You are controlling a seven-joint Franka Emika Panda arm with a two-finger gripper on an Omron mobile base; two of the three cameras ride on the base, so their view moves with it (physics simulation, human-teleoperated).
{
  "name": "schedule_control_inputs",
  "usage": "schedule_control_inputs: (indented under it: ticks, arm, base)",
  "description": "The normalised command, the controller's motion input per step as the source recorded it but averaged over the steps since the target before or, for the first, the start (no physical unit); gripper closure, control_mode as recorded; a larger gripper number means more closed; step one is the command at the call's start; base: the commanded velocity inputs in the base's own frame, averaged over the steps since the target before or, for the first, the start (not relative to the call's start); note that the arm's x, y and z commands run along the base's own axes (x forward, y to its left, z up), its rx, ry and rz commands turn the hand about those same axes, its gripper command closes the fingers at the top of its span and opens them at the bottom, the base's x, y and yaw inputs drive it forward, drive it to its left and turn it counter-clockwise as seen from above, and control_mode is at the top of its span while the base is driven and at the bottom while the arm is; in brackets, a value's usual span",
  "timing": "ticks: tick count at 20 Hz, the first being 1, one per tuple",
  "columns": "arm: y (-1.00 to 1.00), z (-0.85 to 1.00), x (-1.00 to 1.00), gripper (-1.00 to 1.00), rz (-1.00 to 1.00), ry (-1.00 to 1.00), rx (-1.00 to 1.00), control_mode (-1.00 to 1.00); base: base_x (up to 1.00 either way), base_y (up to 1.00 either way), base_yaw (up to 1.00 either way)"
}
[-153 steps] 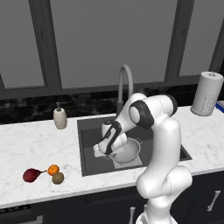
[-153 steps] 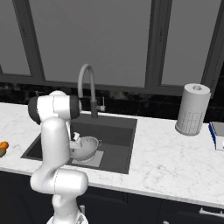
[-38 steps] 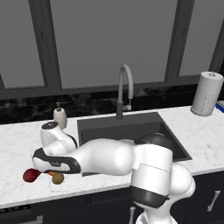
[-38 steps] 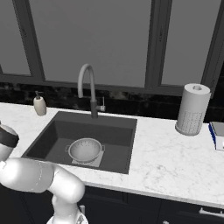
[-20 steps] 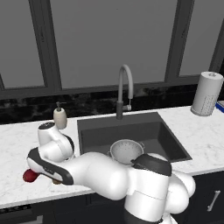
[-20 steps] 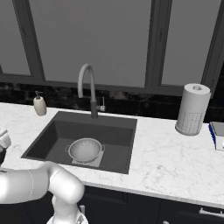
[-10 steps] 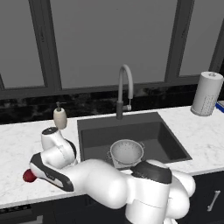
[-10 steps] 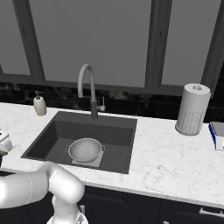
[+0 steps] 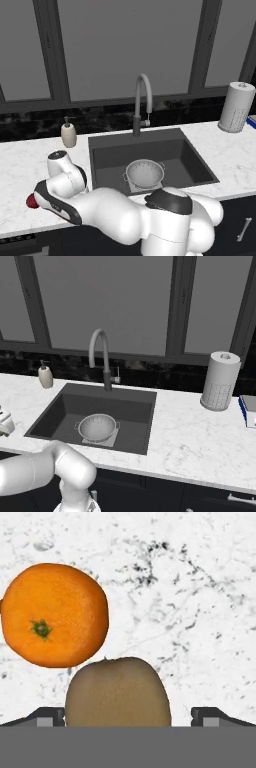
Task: Put the colander in the sink, put the tangerine, kiwi, pear in the colander, and turn on the sink faucet and pour water over the colander.
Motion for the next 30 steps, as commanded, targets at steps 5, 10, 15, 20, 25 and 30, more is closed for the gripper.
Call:
schedule_control_inputs:
  ticks: [5,10,15,20,25,30]
  arm:
    - [0.01,-0.15,0.00,1.00,0.00,0.00,0.00,-1.00]
    - [0.00,0.00,0.01,1.00,0.00,0.00,0.00,-1.00]
    - [-0.45,0.20,0.06,1.00,-0.01,0.01,0.00,-1.00]
    - [-0.77,0.36,0.01,1.00,-0.02,0.10,0.00,-1.00]
    - [-0.91,0.03,0.00,1.00,-0.09,0.04,0.00,-1.00]
    - [-0.95,0.00,0.17,1.00,-0.07,0.03,0.00,-1.00]
  base:
    - [0.00,0.00,0.00]
    - [0.00,0.00,0.00]
    - [0.00,0.00,0.00]
    - [0.00,0.00,0.00]
    - [0.00,0.00,0.00]
    - [0.00,0.00,0.00]
